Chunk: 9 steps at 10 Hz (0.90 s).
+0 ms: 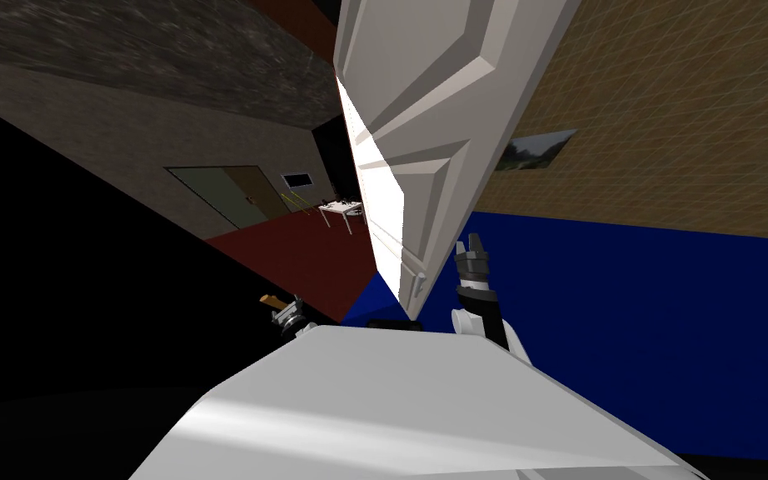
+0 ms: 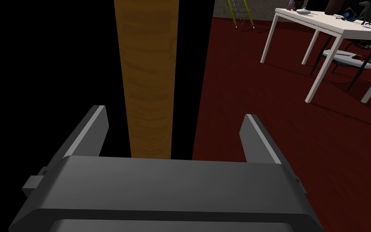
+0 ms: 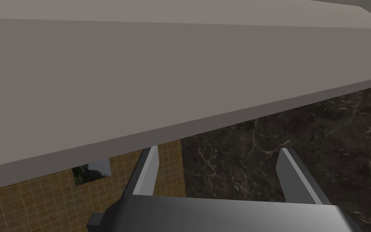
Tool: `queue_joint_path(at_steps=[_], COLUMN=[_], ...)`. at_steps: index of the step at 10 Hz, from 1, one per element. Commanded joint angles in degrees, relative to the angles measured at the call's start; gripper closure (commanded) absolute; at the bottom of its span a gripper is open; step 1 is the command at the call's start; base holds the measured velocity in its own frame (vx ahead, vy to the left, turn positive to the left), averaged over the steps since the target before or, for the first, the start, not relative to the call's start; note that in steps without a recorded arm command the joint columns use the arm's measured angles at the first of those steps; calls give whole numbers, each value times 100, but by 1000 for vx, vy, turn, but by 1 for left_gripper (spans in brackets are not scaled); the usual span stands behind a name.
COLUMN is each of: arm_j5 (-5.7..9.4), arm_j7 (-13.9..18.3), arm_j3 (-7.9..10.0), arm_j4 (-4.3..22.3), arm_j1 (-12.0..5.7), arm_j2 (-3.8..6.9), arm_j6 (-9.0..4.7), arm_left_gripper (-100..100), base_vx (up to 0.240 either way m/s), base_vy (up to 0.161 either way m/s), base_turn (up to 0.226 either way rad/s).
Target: Pull the door open
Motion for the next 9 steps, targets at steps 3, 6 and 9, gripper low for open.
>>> queue_joint_path(at_steps=[3,6,9], arm_j5=[0,-4,-6], arm_j7=[0,457,657], arm_j3=[0,-4,-5], arm_j4=[0,311,446], arm_j1=[0,227,326], arm_j2=[0,158,227], arm_j6=[0,-234,-336], arm_left_gripper=[-100,-100,-100], base_vx=[-4,30,21], base_vy=[-5,-32,-13], base_turn=[17,-122,-45])
